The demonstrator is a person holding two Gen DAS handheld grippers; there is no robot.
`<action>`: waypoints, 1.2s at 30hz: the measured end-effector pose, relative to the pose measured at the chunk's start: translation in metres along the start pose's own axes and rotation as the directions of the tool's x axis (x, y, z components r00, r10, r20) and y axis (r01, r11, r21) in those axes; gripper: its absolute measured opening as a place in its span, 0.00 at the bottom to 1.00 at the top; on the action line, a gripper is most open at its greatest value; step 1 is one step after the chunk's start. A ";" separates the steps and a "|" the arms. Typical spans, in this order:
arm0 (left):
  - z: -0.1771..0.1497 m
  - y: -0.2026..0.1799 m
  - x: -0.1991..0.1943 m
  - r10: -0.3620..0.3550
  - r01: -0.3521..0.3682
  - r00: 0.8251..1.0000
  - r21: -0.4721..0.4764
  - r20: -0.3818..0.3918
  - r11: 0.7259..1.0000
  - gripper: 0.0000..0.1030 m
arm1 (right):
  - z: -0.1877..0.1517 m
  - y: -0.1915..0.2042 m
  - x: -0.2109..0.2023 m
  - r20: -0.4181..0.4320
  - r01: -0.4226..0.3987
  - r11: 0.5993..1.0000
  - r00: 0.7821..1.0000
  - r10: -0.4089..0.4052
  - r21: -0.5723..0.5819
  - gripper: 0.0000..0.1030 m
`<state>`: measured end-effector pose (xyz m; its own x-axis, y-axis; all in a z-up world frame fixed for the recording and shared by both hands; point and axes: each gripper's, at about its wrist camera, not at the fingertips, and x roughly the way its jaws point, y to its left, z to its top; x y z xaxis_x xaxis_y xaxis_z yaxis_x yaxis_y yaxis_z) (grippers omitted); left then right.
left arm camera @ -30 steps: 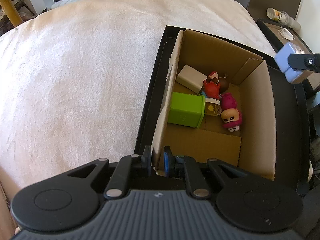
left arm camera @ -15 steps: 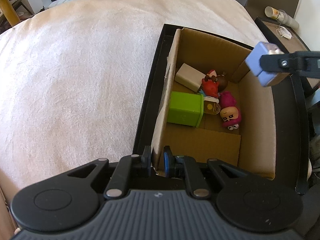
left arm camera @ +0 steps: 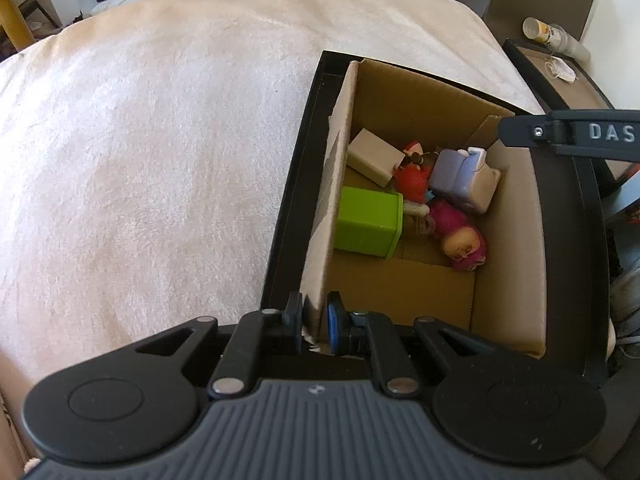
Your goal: Organize rigid objects
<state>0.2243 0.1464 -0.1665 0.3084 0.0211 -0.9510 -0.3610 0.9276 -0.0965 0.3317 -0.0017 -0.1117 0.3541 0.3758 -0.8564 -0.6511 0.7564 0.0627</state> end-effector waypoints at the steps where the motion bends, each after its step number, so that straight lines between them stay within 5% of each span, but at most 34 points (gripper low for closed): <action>1: 0.000 0.000 0.000 -0.004 0.004 1.000 0.000 0.000 1.000 0.11 | 0.000 -0.001 -0.003 0.004 -0.001 1.000 1.000 0.001 0.003 0.52; 21: -0.002 -0.008 -0.011 0.017 -0.018 0.999 0.042 0.027 0.999 0.11 | -0.044 -0.048 -0.047 0.050 -0.045 0.980 0.998 0.036 0.195 0.70; 36: -0.008 -0.011 -0.040 0.005 -0.006 0.999 0.010 0.044 1.000 0.16 | -0.085 -0.069 -0.081 0.114 -0.038 0.945 0.994 0.001 0.324 0.94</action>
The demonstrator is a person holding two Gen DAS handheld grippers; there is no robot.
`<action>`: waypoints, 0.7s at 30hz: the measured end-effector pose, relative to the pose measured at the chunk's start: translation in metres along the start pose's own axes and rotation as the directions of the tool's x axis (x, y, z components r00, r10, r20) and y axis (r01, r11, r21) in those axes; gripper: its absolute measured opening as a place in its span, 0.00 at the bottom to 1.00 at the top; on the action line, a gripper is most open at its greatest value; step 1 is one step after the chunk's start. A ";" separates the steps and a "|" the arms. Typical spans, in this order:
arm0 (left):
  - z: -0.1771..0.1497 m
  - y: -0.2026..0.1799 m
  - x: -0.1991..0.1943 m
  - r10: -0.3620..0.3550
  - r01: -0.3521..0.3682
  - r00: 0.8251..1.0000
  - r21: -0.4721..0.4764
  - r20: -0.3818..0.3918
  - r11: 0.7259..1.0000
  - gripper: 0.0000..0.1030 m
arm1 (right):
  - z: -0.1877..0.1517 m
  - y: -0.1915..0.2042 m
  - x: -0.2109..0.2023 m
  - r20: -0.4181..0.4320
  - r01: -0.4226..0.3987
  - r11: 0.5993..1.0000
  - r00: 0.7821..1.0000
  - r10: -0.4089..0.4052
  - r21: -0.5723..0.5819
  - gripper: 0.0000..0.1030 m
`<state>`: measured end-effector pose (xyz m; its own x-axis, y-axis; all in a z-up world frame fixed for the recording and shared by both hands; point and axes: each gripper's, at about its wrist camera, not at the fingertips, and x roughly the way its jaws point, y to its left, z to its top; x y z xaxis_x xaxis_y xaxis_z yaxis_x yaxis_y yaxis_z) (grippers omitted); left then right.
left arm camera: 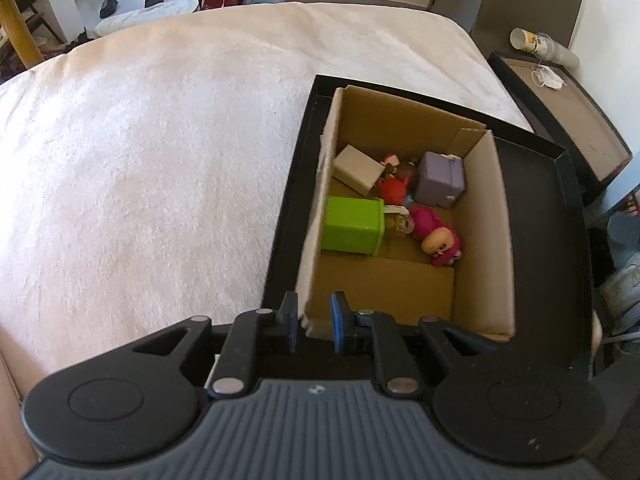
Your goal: Organize rigid objects
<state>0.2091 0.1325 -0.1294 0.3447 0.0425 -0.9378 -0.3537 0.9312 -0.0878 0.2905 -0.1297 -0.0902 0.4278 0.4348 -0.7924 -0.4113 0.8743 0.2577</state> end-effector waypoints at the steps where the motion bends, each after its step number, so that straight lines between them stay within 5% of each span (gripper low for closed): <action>1: 0.000 -0.001 -0.003 -0.006 0.006 1.000 0.001 0.001 1.000 0.16 | -0.002 -0.001 -0.003 0.003 0.003 1.000 1.000 -0.003 0.010 0.96; 3: -0.001 -0.008 -0.011 -0.018 0.018 1.000 0.025 -0.001 1.000 0.22 | -0.007 -0.005 -0.008 0.007 0.011 1.000 1.000 -0.012 0.029 1.00; 7: -0.005 -0.020 -0.028 -0.019 0.016 0.999 0.070 0.033 0.997 0.51 | -0.016 -0.007 -0.020 0.015 0.043 0.998 0.999 -0.044 0.046 1.00; 12: -0.011 -0.029 -0.050 -0.033 0.026 0.997 0.094 0.068 0.995 0.69 | -0.026 -0.008 -0.034 0.018 0.081 0.995 0.996 -0.082 0.064 1.00; 21: -0.028 -0.045 -0.079 -0.062 0.049 0.993 0.127 0.099 0.991 0.82 | -0.042 -0.008 -0.060 0.031 0.107 0.990 0.993 -0.110 0.097 1.00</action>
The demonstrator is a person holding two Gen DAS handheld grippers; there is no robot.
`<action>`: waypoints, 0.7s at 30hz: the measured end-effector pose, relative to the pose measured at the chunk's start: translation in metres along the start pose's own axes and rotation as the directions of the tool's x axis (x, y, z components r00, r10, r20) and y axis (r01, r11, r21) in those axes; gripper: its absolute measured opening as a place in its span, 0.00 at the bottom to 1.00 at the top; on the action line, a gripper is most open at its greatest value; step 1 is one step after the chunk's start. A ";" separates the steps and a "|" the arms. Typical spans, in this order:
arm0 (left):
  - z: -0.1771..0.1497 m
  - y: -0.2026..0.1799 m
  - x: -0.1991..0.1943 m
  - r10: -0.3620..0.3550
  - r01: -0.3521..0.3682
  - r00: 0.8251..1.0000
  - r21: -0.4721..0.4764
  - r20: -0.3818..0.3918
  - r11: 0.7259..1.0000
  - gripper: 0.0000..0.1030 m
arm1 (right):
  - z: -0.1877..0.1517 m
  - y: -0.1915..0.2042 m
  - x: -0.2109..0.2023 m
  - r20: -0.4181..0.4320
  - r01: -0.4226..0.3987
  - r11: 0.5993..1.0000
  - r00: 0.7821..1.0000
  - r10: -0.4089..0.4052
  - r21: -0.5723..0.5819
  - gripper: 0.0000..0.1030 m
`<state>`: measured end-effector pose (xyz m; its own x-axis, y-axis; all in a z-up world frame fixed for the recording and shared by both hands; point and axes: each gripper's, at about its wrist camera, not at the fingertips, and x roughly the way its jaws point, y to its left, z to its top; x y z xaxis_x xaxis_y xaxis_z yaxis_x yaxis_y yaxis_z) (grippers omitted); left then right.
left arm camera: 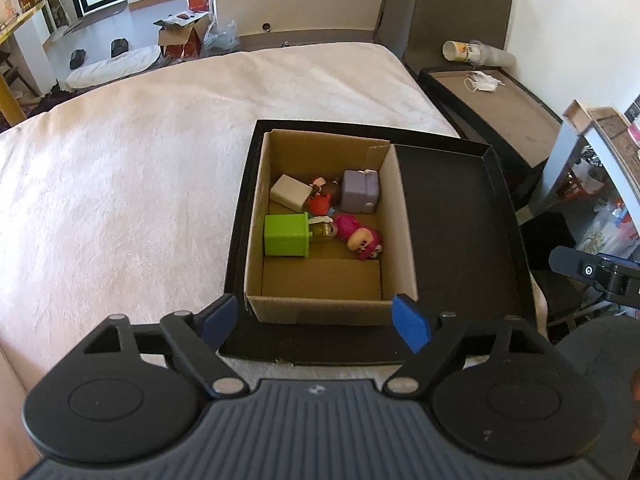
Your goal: Organize rigid objects
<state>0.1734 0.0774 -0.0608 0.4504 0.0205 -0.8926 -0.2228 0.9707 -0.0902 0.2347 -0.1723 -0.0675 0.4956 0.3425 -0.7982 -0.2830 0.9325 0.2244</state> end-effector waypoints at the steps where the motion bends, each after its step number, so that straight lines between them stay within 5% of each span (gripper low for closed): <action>1: -0.002 -0.001 -0.003 -0.007 0.007 1.000 -0.001 0.006 1.000 0.83 | -0.001 -0.001 -0.003 0.006 0.001 1.000 1.000 -0.001 0.003 1.00; 21: -0.026 -0.030 -0.059 -0.019 0.013 0.995 0.067 0.099 0.998 0.90 | -0.016 0.003 -0.056 0.072 0.036 0.999 0.997 -0.036 0.007 1.00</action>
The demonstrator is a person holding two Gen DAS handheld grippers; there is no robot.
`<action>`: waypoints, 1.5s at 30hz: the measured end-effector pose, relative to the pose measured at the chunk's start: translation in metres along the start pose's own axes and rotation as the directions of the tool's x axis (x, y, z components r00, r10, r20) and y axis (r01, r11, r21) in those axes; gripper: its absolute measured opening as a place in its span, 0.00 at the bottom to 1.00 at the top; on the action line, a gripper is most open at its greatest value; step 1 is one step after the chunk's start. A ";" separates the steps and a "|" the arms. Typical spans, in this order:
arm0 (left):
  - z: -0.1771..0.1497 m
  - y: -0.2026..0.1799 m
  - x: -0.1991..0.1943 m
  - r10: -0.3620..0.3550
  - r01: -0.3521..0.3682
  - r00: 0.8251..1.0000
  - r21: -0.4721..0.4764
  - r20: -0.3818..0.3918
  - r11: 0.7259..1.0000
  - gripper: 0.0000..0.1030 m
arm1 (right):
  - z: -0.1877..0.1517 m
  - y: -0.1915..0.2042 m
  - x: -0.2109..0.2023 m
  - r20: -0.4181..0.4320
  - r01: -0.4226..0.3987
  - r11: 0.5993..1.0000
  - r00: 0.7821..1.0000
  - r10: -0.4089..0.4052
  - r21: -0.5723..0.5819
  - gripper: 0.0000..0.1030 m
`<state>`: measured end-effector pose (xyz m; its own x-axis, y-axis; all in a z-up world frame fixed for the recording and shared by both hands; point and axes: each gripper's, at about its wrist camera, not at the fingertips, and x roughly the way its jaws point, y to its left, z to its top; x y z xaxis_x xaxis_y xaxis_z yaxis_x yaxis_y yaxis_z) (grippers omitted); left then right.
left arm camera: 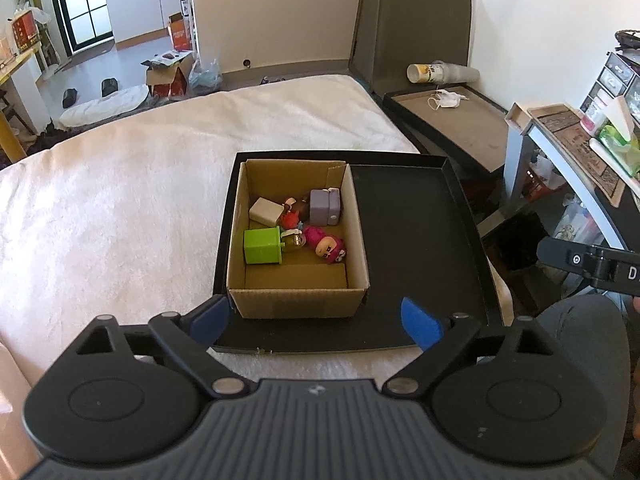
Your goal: Organize rigid objects
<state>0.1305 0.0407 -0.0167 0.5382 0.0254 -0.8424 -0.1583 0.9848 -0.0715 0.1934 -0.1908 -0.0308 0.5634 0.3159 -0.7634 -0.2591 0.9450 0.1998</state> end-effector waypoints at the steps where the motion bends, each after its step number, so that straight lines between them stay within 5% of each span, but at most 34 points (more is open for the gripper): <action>1: -0.001 0.000 -0.002 -0.002 0.002 1.000 0.001 0.004 1.000 0.90 | -0.002 0.000 -0.001 -0.003 0.007 1.000 1.000 -0.007 -0.003 1.00; 25: -0.021 -0.006 -0.041 -0.009 0.007 0.991 0.016 0.133 1.000 0.92 | -0.032 0.007 -0.040 0.045 0.060 0.998 0.997 -0.060 -0.007 1.00; 45: -0.026 -0.009 -0.049 -0.018 0.014 0.989 0.030 0.146 0.999 0.92 | -0.036 0.009 -0.049 0.068 0.058 0.998 0.996 -0.057 -0.012 1.00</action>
<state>0.0844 0.0259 0.0115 0.6558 0.0321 -0.7542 -0.1255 0.9898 -0.0670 0.1348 -0.2005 -0.0137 0.6293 0.2669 -0.7299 -0.2356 0.9605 0.1481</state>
